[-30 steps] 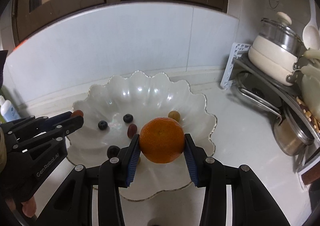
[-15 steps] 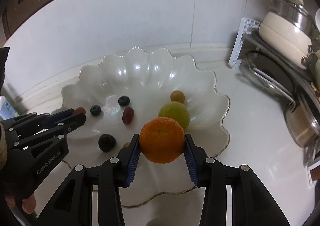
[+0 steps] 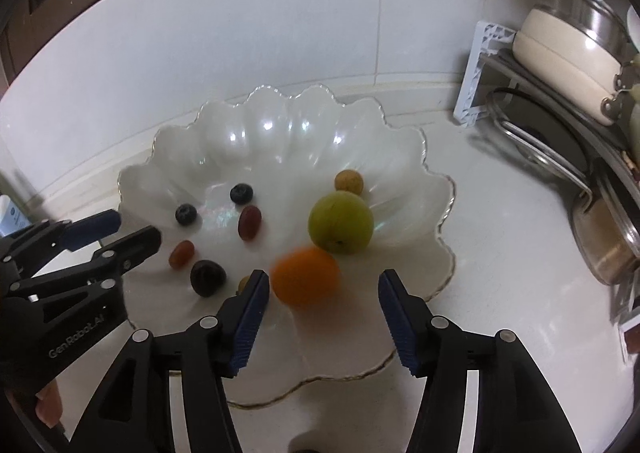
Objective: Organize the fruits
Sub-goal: 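Move both tools back from the bowl toward the last black plum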
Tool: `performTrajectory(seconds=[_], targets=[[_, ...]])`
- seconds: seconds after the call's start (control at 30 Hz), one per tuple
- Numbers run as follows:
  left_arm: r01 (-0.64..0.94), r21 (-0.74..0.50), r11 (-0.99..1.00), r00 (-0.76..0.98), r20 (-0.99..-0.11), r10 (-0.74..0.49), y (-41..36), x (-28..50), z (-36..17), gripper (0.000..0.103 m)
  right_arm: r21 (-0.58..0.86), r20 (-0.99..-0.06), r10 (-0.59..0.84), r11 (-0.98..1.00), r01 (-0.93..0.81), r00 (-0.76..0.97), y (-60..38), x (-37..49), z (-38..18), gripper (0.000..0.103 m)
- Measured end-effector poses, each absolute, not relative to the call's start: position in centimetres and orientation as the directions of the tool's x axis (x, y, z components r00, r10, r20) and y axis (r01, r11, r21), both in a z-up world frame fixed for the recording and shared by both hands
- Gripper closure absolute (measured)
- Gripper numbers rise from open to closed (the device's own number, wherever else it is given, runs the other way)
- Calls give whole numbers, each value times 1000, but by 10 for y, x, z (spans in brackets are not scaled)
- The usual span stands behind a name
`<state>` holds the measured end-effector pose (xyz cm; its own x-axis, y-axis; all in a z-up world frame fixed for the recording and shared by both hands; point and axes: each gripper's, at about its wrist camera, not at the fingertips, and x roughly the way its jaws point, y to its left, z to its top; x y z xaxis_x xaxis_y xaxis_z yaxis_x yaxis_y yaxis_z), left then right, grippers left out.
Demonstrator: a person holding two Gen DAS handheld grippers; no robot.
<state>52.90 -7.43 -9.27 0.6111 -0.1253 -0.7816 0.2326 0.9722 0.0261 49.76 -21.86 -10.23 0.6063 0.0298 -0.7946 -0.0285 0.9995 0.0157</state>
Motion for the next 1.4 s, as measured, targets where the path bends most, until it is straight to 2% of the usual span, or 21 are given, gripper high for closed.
performTrajectory(seconds=[0.8,1.4], targets=[[203,43,978,720,-683,-120,-47,454,-35,51,8,-667,20,1000,-20,745,-210,434,-41,45],[199,31,980,726,-676,-126,-40,403,-32,49,23,-660,36,999,-28,750,-206,387,-39,45]])
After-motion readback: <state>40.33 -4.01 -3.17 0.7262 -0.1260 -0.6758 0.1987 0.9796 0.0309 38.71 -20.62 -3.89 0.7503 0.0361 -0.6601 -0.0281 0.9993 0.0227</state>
